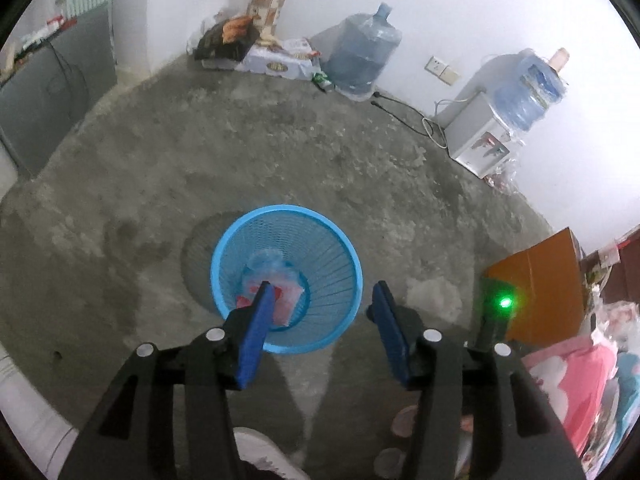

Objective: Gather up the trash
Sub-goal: 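Carry both items over the blue wastebasket and open both tools to drop them, then move both open tools back over the table, then grasp the white paper cup with the left tool while the right tool grasps the white tissue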

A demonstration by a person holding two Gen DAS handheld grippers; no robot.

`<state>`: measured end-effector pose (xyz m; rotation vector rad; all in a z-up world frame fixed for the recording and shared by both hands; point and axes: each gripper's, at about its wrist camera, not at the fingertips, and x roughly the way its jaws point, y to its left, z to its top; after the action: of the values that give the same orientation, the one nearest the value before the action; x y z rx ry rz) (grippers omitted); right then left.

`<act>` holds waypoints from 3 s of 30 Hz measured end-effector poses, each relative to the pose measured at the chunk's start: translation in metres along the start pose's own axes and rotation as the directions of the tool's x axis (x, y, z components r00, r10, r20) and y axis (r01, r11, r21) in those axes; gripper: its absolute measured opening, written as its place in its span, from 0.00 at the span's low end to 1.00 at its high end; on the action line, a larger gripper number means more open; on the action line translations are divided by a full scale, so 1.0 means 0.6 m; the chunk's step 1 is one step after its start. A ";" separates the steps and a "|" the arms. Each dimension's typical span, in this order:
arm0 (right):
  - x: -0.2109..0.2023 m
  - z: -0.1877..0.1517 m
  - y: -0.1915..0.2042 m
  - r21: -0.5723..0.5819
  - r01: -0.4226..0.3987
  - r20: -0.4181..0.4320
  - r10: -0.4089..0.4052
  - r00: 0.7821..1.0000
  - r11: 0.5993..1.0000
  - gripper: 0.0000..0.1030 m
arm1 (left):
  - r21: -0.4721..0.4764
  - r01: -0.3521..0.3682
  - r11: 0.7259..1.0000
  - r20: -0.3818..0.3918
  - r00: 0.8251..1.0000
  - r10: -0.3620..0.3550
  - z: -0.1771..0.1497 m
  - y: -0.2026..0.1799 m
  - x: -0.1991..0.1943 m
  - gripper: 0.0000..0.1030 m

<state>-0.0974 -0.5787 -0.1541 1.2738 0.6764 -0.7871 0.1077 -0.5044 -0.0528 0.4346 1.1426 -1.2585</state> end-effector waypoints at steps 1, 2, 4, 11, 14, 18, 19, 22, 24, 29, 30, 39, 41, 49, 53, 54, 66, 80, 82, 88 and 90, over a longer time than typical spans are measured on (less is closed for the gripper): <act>-0.016 -0.007 0.016 -0.045 0.025 0.017 -0.024 1.000 0.999 0.77 | 0.013 -0.027 1.000 0.003 1.000 0.027 -0.010 0.002 -0.016 0.50; -0.024 -0.010 0.025 -0.072 0.036 0.027 -0.034 0.999 0.997 0.77 | 0.018 -0.037 0.999 0.002 0.999 0.037 -0.019 0.004 -0.028 0.52; -0.054 -0.023 0.057 -0.162 0.065 0.061 -0.056 0.997 0.985 0.77 | 0.026 -0.109 0.994 -0.019 0.994 0.109 -0.037 0.007 -0.051 0.56; -0.143 -0.075 0.162 -0.409 0.174 0.204 -0.096 0.974 0.896 0.90 | -0.013 -0.172 0.985 0.044 0.984 0.172 -0.108 0.033 -0.165 0.72; -0.164 -0.108 0.196 -0.492 0.185 0.230 -0.078 0.970 0.851 0.92 | -0.069 -0.145 0.987 0.106 0.983 0.152 -0.142 0.049 -0.222 0.76; -0.182 -0.154 0.235 -0.561 0.197 0.249 -0.063 0.966 0.804 0.92 | -0.136 -0.133 0.982 0.208 0.965 0.160 -0.198 0.077 -0.312 0.79; -0.186 -0.163 0.243 -0.576 0.207 0.256 -0.067 0.964 0.791 0.92 | -0.143 -0.140 0.980 0.231 0.958 0.171 -0.211 0.083 -0.333 0.80; -0.204 -0.198 0.273 -0.642 0.231 0.291 -0.046 0.956 0.731 0.92 | -0.173 -0.150 0.973 0.301 0.933 0.197 -0.255 0.100 -0.399 0.87; -0.216 -0.224 0.296 -0.695 0.242 0.323 -0.007 0.946 0.677 0.92 | -0.208 -0.144 0.967 0.335 0.919 0.209 -0.284 0.115 -0.437 0.93; -0.236 -0.281 0.357 -0.808 0.253 0.351 0.090 0.932 0.532 0.92 | -0.346 -0.159 0.925 0.417 0.857 0.303 -0.382 0.160 -0.531 0.94; -0.239 -0.292 0.367 -0.823 0.245 0.346 0.109 0.932 0.513 0.92 | -0.364 -0.164 0.917 0.424 0.847 0.320 -0.395 0.168 -0.542 0.94; -0.233 -0.357 0.432 -0.906 -0.013 0.104 0.252 0.962 0.423 0.92 | -0.552 -0.168 0.817 0.493 0.724 0.483 -0.560 0.214 -0.625 0.94; -0.229 -0.368 0.443 -0.910 -0.048 0.069 0.264 0.962 0.412 0.92 | -0.573 -0.154 0.805 0.509 0.704 0.496 -0.587 0.223 -0.641 0.94; -0.197 -0.411 0.503 -0.896 -0.212 -0.123 0.241 0.963 0.390 0.92 | -0.660 -0.155 0.735 0.521 0.610 0.597 -0.648 0.276 -0.700 0.94; -0.185 -0.433 0.530 -0.875 -0.288 -0.214 0.224 0.951 0.390 0.92 | -0.701 -0.146 0.698 0.506 0.589 0.631 -0.662 0.314 -0.724 0.94; -0.178 -0.436 0.544 -0.866 -0.317 -0.248 0.217 0.944 0.386 0.92 | -0.710 -0.148 0.689 0.500 0.583 0.640 -0.665 0.324 -0.730 0.94; -0.125 -0.494 0.652 -0.790 -0.508 -0.480 0.169 0.861 0.343 0.90 | -0.807 -0.231 0.543 0.347 0.559 0.753 -0.653 0.534 -0.791 0.94; 0.005 -0.653 0.826 -0.720 -0.631 -0.673 -0.073 0.736 0.289 0.85 | -0.815 -0.392 0.427 0.147 0.572 0.807 -0.579 0.745 -0.746 0.94; 0.020 -0.689 0.848 -0.727 -0.635 -0.677 -0.115 0.727 0.262 0.85 | -0.808 -0.402 0.431 0.134 0.587 0.798 -0.574 0.763 -0.738 0.94; 0.069 -0.767 0.876 -0.790 -0.572 -0.612 -0.223 0.758 0.222 0.82 | -0.804 -0.420 0.421 0.085 0.620 0.780 -0.567 0.795 -0.719 0.89; 0.080 -0.784 0.878 -0.803 -0.557 -0.595 -0.247 0.765 0.212 0.81 | -0.799 -0.430 0.420 0.075 0.622 0.780 -0.564 0.800 -0.714 0.86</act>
<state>0.3562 -0.0642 0.0215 0.2763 1.2762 0.4273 0.4396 0.1386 0.0191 -0.0650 0.8389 -0.1189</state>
